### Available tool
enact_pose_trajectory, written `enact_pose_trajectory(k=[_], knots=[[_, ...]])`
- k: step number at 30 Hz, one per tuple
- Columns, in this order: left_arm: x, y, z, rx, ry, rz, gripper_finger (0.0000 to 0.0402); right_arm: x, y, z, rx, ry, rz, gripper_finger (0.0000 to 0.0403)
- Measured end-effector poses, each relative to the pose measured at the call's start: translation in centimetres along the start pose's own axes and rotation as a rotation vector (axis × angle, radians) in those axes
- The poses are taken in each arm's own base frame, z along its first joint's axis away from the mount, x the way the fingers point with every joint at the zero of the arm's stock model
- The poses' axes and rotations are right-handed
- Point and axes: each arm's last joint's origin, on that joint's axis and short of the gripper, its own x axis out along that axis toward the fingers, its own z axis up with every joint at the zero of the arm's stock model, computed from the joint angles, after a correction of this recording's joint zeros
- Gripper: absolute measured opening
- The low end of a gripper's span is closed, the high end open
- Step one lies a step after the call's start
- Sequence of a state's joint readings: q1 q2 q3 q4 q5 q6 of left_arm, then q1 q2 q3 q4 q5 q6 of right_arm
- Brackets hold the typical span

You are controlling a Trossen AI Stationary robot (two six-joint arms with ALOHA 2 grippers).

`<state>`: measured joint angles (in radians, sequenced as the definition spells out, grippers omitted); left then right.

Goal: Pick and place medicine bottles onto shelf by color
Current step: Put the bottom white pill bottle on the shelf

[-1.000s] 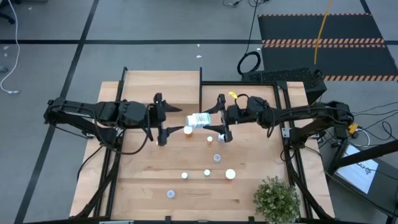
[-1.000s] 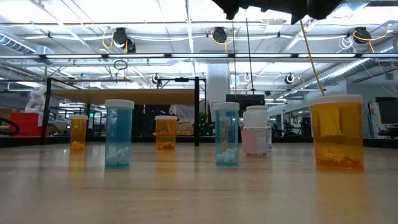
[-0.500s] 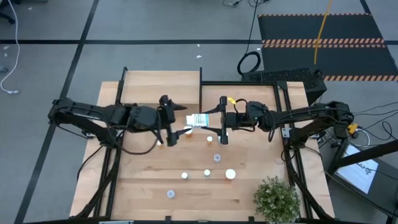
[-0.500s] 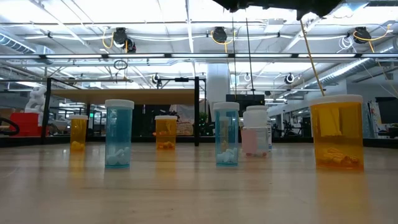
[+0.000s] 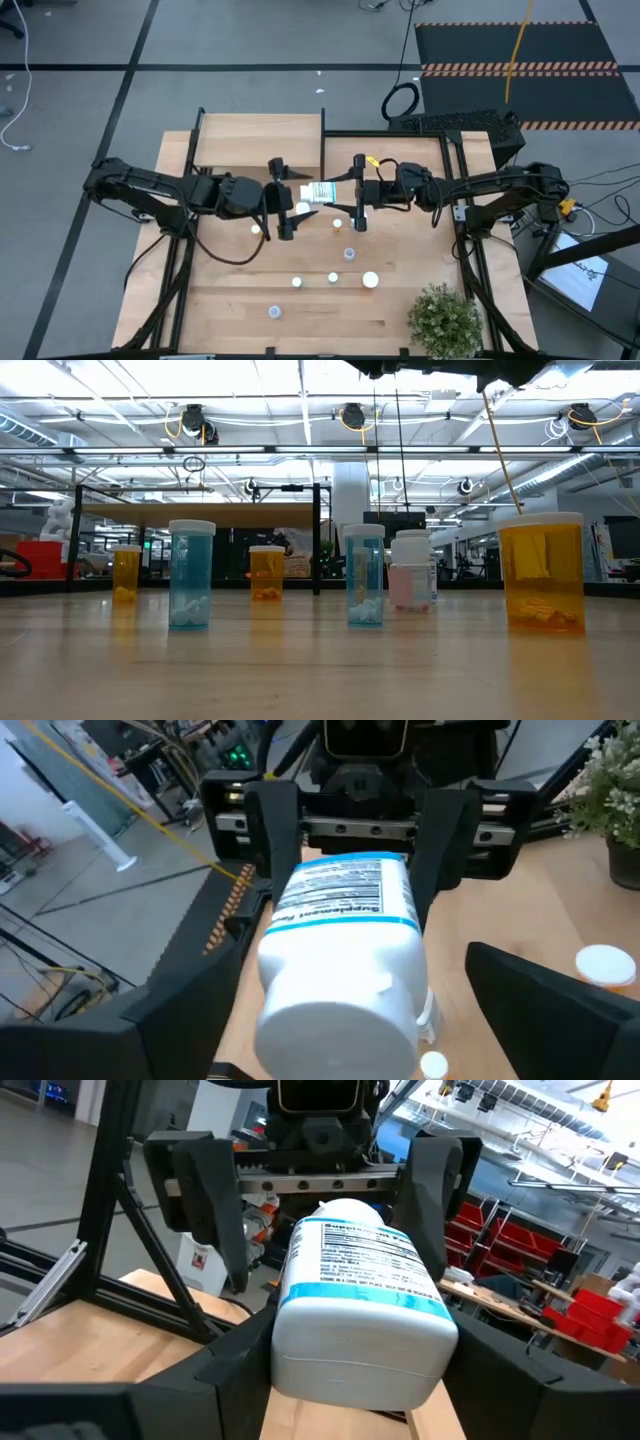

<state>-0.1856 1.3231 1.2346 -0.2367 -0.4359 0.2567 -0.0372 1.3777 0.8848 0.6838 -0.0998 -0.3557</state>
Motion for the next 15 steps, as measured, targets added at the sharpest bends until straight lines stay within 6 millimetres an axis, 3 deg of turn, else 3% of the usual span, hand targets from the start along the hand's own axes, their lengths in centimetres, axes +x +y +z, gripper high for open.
enact_pose_trajectory(k=[15], knots=[[-0.01,0.07,0.05,-0.037,-0.005,0.005,0.0237,0.0,0.0,0.03,-0.002,-0.006,0.003,0.024]])
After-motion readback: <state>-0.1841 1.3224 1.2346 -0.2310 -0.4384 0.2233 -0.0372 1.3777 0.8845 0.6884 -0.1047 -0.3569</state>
